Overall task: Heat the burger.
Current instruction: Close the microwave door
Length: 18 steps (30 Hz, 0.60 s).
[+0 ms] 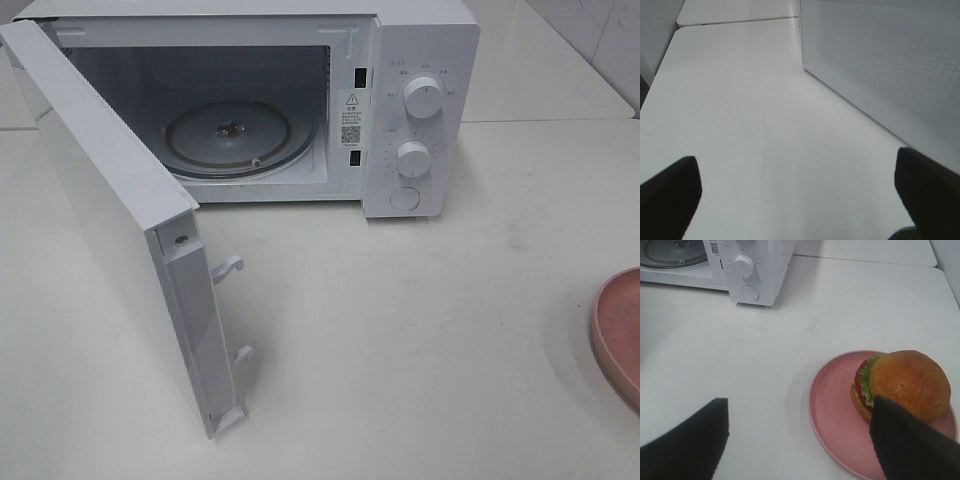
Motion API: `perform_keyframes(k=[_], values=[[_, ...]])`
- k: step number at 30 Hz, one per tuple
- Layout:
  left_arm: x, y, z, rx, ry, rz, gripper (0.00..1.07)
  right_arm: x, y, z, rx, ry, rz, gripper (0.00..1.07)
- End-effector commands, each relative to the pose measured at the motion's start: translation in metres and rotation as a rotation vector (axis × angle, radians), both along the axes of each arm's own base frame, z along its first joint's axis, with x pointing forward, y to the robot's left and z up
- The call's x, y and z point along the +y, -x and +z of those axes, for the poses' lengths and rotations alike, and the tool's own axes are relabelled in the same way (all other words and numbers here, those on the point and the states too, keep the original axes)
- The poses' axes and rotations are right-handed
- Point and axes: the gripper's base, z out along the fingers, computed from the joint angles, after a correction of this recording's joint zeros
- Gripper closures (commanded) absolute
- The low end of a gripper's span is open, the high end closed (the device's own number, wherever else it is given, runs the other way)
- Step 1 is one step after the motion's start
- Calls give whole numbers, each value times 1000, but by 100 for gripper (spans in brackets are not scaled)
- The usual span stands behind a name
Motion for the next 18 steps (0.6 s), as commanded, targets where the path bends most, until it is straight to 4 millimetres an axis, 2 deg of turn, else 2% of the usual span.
perform_keyframes(k=[1,11,17,18], values=[[0,2,0,-30,7,3,9,0,3,0,-40,2,0,32],[-1,2,0,-28,25,8,9,0,3,0,-40,2,0,32],[-2,-10,15,-19,38,3,9,0,3,0,-40,2,0,32],[-2,-13,16,-17,40,4,13,0,3,0,-40,2,0,32]])
